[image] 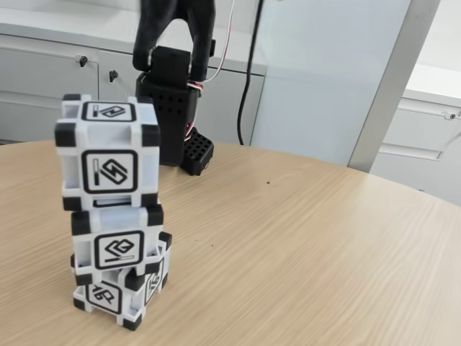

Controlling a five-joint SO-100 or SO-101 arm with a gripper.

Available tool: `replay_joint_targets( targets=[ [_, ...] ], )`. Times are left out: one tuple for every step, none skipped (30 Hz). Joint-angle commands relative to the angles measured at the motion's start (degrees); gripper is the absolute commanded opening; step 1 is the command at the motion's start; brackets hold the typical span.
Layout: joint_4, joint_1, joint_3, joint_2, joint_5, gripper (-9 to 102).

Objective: Stack cubes from left to right.

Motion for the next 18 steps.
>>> replay_joint_targets(
  targets=[
    [0.44,-4.48,-1.49,0.97,7.38,1],
    [0.44,-5.89,-1.49,0.97,9.93,0],
    [0.35,-7.38,-1.49,0.97,12.83,0],
    [0.35,-8.79,-1.58,0.97,15.73,0],
    [0.35,-10.20,-1.67,0.97,18.28,0],
    [0.26,-11.60,-1.67,0.97,20.65,0],
    [0.26,-13.10,-1.67,0.97,22.68,0],
    [0.26,-14.85,-1.67,0.88,24.35,0],
    [0.26,-16.61,-1.67,0.88,25.66,0],
    [0.26,-18.28,-1.67,0.97,26.54,0],
    [0.26,-20.21,-1.67,1.05,26.89,0],
    [0.26,-22.06,-1.67,1.05,26.98,0],
    [0.26,-23.82,-1.67,1.05,26.81,0],
    [0.26,-25.31,-1.67,1.14,26.54,0],
    [0.26,-26.46,-1.67,1.67,26.37,0],
    [0.26,-27.16,-1.67,2.99,26.46,0],
    [0.26,-27.42,-1.58,4.83,26.46,0],
    [0.26,-27.42,-1.58,7.38,26.46,0]
  ],
)
